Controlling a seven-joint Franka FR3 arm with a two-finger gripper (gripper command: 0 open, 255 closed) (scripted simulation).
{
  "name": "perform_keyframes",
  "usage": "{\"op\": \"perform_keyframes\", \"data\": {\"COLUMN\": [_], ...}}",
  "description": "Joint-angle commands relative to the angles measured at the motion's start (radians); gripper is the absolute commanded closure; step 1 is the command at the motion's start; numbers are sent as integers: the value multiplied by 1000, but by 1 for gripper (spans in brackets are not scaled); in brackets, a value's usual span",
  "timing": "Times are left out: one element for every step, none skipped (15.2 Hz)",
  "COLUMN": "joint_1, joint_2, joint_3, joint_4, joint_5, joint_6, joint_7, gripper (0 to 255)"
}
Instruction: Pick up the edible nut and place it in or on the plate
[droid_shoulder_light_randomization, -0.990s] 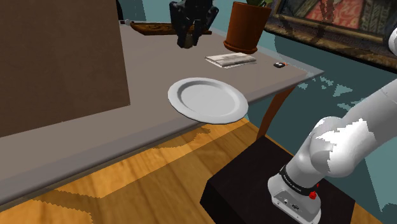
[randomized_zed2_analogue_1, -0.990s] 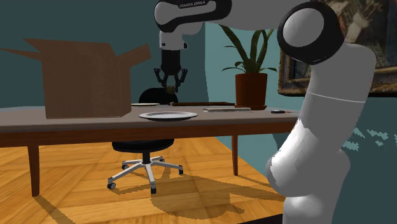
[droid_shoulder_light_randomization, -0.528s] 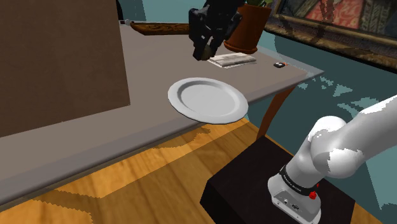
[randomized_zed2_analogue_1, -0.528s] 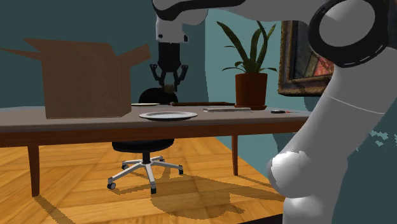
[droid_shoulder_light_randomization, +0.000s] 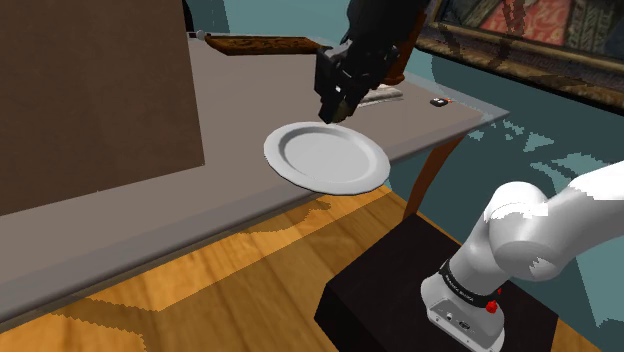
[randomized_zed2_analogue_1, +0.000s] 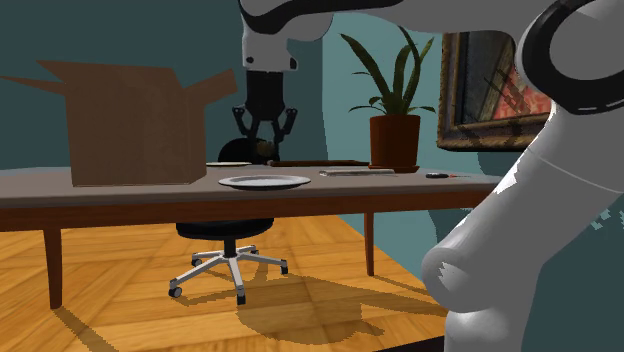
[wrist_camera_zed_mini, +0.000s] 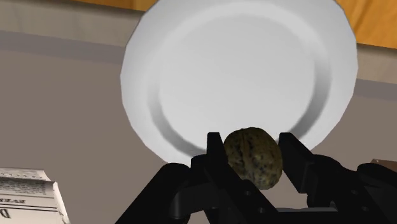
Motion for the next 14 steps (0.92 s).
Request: {"op": "perform_keyframes", "data": {"joint_1": [3,5,7,8,10,12,13,16,16,16,16,16,16,16], "joint_2": [-9,-14,-18,-23,-27,-31,-35,-40,-41,-40,-40,-40,-40,-40], "joint_3": [1,1,1,2,3,3,4,6,6,6,6,6,6,6], "joint_4": [-33,-50,-68,-85,-101,-118,-134,-161,-161,-161,-161,-161,-161,-161], "joint_5": [3,5,7,9,11,13,15,18,18,18,18,18,18,18], "joint_6": [25,37,50,63,76,88,101,122,122,122,122,122,122,122], "joint_7": [1,2,2,3,3,4,5,6,6,6,6,6,6,6], "gripper": [255,255,255,255,255,255,255,255,255,255,255,255,255,255]}}
